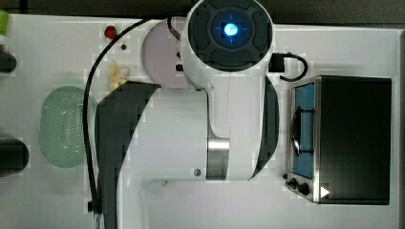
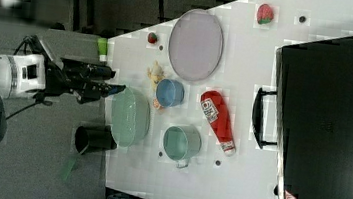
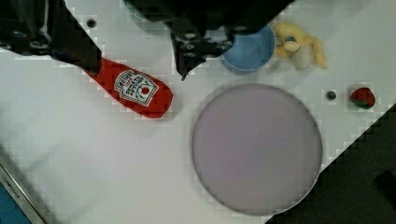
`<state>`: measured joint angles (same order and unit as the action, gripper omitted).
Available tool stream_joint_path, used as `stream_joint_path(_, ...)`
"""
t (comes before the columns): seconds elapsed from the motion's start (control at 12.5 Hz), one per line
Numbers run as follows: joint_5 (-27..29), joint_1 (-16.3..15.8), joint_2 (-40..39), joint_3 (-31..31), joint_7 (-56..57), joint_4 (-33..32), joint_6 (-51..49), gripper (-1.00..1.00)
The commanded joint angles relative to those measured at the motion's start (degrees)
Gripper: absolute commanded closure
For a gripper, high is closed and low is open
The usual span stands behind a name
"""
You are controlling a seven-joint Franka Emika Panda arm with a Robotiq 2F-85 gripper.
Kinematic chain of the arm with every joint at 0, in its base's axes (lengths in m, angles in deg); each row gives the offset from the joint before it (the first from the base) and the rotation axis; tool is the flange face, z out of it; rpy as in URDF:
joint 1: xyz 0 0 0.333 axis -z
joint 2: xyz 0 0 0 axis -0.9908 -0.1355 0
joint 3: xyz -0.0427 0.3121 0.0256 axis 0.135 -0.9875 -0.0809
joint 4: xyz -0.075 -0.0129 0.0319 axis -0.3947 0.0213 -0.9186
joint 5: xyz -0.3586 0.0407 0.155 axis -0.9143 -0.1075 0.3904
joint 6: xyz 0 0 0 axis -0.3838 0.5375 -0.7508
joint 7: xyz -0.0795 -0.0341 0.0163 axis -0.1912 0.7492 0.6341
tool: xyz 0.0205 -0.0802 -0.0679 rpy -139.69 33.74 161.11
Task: Pick ketchup from table and place on plate.
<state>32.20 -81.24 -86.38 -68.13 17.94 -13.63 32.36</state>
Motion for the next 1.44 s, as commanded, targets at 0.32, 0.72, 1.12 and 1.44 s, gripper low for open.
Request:
stream_joint_path(0.32, 0.0, 4.27, 17.36, -0.72, -4.83, -10.25, -10.78, -1.0)
stream_joint_path(0.72, 0.0, 4.14, 12.21, -0.87, 2.96, -12.03, -4.95, -1.0)
stream_joint_path(1.12, 0.0, 4.03, 3.95, -1.02, 21.21, -14.42, 2.81, -1.0)
stream_joint_path(1.44, 0.0, 3.97, -2.46, -1.08, 40.25, -17.06, 11.53, -1.0)
